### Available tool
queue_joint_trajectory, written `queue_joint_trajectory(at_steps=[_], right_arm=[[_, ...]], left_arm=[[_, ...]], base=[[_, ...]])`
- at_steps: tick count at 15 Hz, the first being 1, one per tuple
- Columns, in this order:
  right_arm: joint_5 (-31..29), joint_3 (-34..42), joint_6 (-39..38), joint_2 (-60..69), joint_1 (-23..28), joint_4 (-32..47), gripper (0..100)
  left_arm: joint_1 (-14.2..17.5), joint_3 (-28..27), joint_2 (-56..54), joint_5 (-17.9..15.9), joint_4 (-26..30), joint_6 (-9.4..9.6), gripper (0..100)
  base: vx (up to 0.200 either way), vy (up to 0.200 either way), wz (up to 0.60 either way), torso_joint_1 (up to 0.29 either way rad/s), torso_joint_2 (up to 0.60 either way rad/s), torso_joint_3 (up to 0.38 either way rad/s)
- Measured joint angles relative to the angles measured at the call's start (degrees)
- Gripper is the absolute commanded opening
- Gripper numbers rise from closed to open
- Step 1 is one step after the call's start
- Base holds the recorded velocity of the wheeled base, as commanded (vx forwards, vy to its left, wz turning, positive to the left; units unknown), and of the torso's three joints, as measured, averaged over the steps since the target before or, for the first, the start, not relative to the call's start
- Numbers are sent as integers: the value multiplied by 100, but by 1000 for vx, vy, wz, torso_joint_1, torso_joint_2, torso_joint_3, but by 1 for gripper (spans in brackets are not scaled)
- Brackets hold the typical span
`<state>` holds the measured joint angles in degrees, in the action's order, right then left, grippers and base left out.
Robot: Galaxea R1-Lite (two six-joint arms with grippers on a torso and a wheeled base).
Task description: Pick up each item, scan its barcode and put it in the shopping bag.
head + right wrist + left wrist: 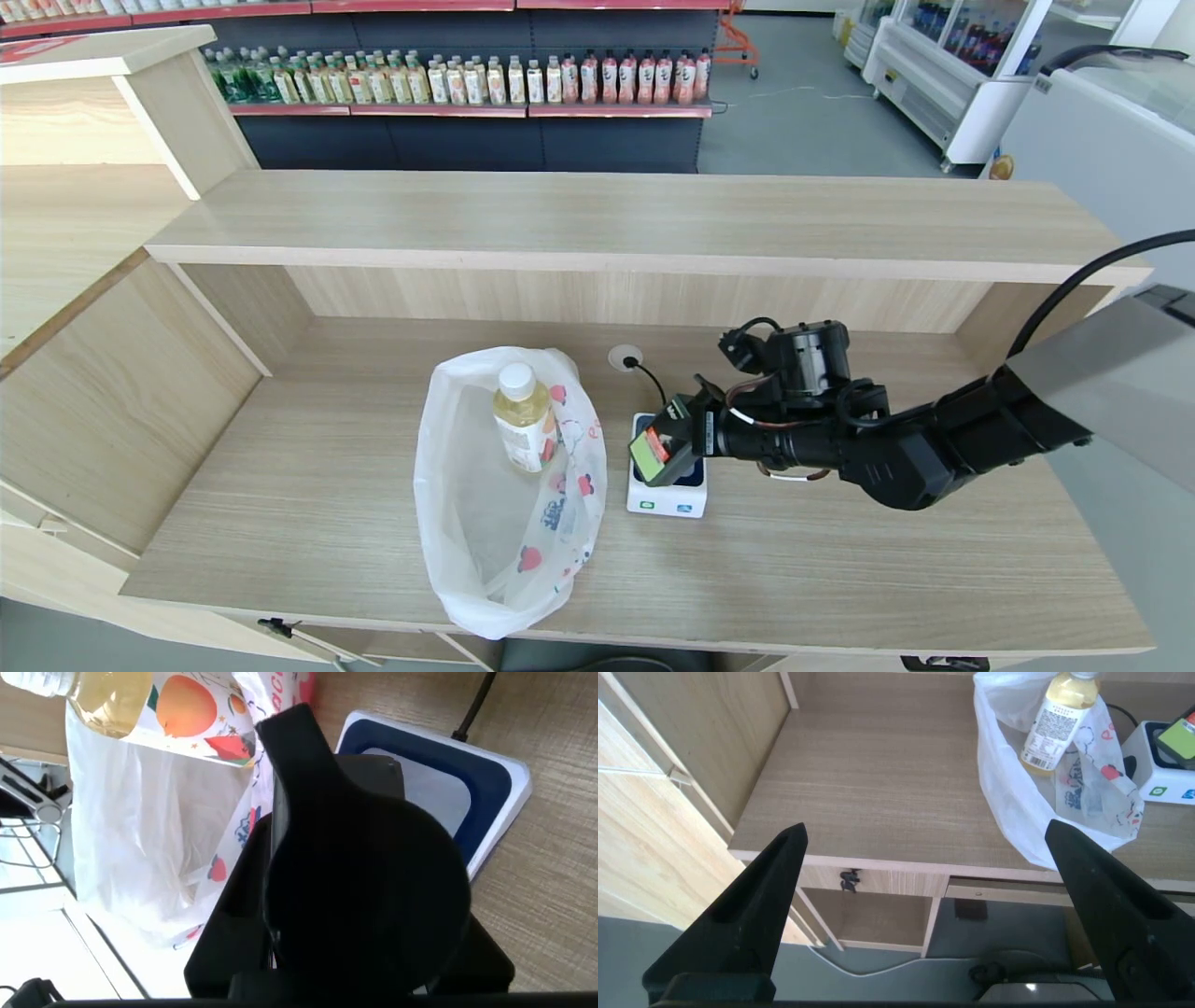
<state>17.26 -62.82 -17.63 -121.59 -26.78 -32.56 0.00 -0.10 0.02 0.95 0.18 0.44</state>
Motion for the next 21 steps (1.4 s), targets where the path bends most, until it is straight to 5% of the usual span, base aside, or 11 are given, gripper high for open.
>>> queue_joint_trajectory(at_steps=[10,17,19,21], right_arm=[[-273,-66,4,-121,49,-94,0],[137,-208,-884,411,99,-69,0],[258,-262,-407,878,369,210,0],[282,-168,1039,1291,691,590,0]], left_arm=[[0,2,0,0,0,0,100],[0,2,0,-2,0,0,100],[0,2,0,-2,0,0,100],[0,2,0,0,0,0,100]], base=[[0,0,0,0,0,0],[0,0,0,0,0,0],[0,0,0,0,0,0],[0,0,0,0,0,0]])
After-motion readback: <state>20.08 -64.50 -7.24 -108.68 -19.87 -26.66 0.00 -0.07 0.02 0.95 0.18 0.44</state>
